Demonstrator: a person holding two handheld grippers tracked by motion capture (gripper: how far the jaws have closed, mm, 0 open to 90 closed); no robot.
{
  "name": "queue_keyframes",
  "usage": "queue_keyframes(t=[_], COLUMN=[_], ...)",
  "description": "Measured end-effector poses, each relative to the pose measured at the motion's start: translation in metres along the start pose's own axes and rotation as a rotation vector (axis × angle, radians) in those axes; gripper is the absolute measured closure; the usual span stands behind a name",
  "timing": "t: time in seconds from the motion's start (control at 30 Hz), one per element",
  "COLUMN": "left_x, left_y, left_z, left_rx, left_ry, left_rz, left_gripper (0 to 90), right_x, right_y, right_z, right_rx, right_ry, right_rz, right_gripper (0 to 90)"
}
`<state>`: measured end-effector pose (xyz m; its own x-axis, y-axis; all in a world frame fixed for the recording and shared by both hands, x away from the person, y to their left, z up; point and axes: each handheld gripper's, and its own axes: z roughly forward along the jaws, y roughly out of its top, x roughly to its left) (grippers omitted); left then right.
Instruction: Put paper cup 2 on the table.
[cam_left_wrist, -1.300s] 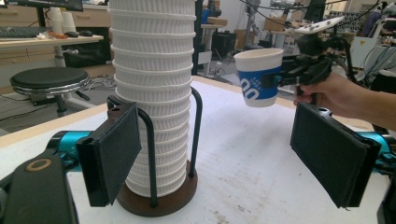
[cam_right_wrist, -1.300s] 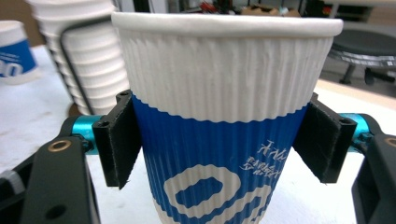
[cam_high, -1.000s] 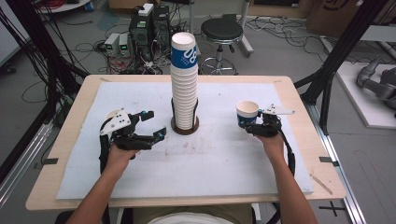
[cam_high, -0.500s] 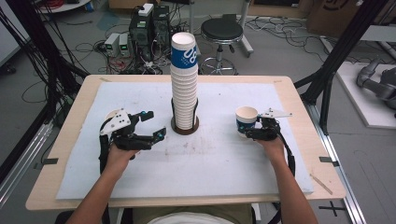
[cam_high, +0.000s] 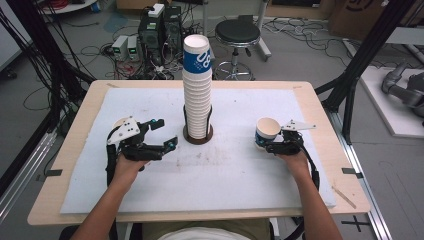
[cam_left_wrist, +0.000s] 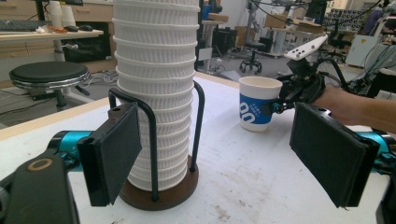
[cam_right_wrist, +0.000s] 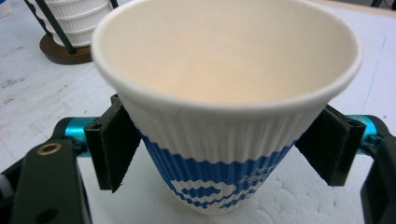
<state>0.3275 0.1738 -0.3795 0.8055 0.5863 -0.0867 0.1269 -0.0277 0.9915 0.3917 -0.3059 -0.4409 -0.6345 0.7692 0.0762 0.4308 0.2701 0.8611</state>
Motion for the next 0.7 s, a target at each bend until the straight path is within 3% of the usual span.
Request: queue_keyframes(t=[0.27,0.7], left_x=[0.001,0.003], left_y=[0.0,0.0], left_z=[0.0,-0.002], left_rx=[0.001,-0.004], left_ry=[-0.002,0.009], left_rz=[0.0,-0.006], left_gripper=[16.6,16.6], right_x=[-0.001,0.001], right_y=[0.0,0.0], right_z=[-0.007,-0.031], right_rx=[0.03,0.069], right_ry=[0.042,0.047], right_rz=[-0.001,-0.03], right_gripper=[19.0,19.0])
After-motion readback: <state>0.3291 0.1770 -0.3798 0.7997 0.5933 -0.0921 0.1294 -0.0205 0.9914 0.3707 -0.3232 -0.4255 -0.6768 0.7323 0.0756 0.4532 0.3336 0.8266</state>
